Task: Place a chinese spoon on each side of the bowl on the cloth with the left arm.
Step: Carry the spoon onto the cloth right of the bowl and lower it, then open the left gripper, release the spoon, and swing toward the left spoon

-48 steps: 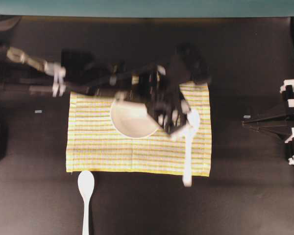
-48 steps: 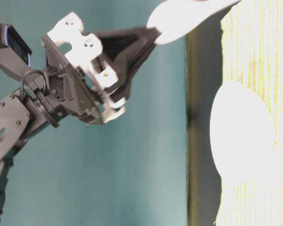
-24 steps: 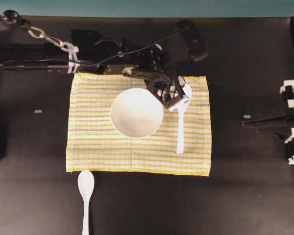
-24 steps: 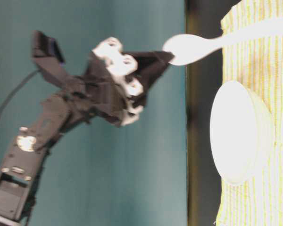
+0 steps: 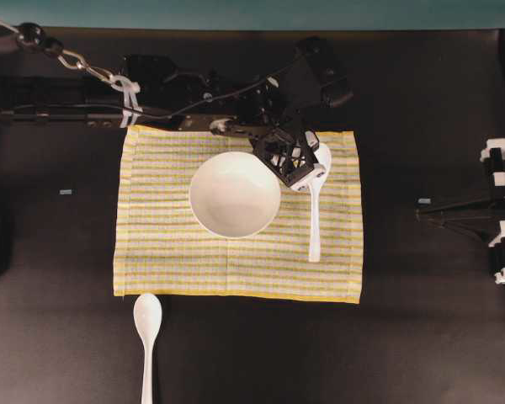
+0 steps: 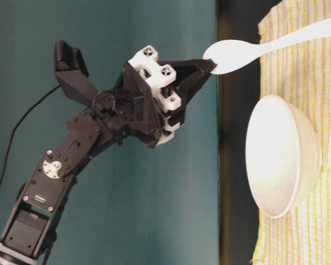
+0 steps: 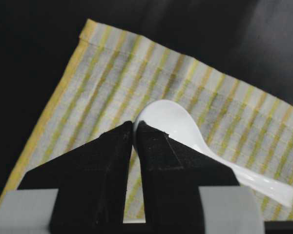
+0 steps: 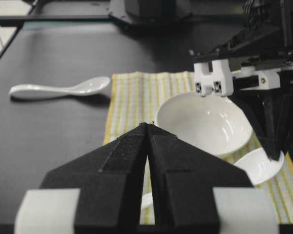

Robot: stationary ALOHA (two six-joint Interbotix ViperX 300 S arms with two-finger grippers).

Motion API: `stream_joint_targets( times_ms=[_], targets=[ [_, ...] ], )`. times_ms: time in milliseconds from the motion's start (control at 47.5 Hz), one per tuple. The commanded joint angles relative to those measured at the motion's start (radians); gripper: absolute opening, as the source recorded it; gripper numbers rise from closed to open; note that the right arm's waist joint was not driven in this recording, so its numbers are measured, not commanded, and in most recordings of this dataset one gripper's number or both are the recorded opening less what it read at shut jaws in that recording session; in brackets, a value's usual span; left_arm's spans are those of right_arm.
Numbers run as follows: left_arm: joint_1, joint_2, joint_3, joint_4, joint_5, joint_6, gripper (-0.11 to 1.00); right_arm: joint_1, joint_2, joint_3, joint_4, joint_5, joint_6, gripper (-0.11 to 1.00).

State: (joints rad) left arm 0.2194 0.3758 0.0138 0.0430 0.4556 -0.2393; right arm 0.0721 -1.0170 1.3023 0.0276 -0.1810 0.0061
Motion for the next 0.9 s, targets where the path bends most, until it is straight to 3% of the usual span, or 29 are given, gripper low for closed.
stream_joint_targets(
  times_ms=[0, 231, 295, 484, 589, 884],
  targets=[
    [-0.003, -0.002, 0.008, 0.003, -0.032, 0.023, 0.06, 0.0, 0.009, -0.005, 0.002, -0.009, -0.006, 0.01],
    [-0.002, 0.015, 0.023, 0.005, -0.044, 0.046, 0.1, 0.0, 0.009, -0.003, 0.002, -0.009, -0.006, 0.01],
    [-0.003, 0.021, 0.026, 0.003, -0.057, 0.046, 0.18, 0.002, 0.011, -0.002, 0.002, -0.009, -0.006, 0.01],
    [-0.009, 0.049, 0.051, 0.003, -0.14, 0.049, 0.61, 0.0, 0.011, 0.003, 0.002, -0.02, -0.006, 0.01],
    [-0.009, 0.052, 0.067, 0.003, -0.164, 0.057, 0.77, 0.0, 0.011, 0.008, 0.002, -0.021, -0.005, 0.01],
    [-0.057, -0.032, 0.115, 0.003, -0.14, 0.081, 0.77, 0.0, 0.009, 0.009, 0.002, -0.021, -0.003, 0.01]
  ],
)
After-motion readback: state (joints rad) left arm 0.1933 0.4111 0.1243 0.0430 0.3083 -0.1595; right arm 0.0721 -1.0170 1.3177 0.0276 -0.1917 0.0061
